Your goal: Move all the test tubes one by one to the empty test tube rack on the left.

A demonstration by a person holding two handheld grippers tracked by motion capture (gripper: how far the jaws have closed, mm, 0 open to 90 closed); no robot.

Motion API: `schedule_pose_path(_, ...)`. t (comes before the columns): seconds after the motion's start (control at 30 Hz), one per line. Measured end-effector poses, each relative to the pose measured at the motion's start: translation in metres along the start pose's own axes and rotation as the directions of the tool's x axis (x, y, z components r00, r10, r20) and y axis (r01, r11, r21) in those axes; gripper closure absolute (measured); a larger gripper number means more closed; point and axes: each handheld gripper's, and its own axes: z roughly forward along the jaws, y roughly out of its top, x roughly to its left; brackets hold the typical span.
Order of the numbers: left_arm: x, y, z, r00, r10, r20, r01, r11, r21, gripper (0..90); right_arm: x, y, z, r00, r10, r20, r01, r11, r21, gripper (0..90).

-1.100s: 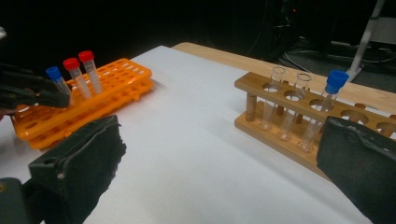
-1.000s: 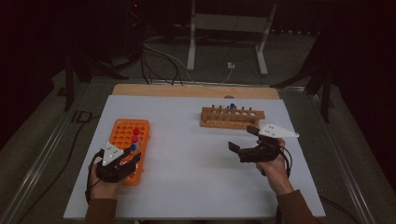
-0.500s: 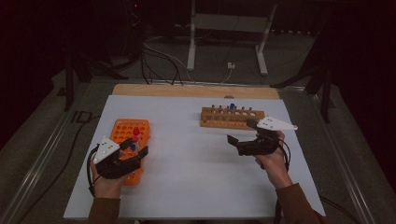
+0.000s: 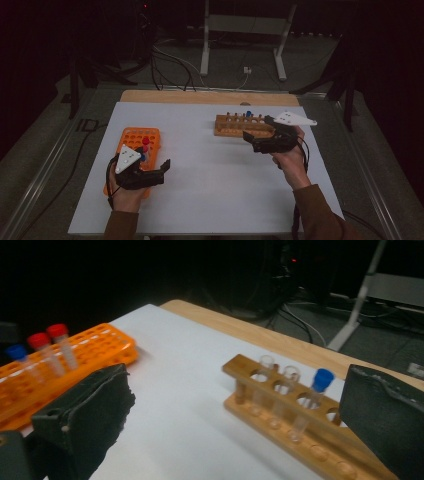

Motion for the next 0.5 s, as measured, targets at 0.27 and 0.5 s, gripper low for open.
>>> schedule_pose_path(0.27,-0.004,-0.005,0.002,0.9999,0.005,0.014,-0.005,0.9999,0.01,0.5,-0.024,0.003,0.025,0.9968,0.043,0.068,-0.044,0.9988,0.022,10.9)
schedule_pose_path(0.5,-0.009,-0.006,0.002,0.9997,0.021,0.013,-0.021,0.9998,-0.003,0.5,-0.042,-0.001,0.058,0.9908,0.08,0.109,-0.091,0.9911,0.097,13.3)
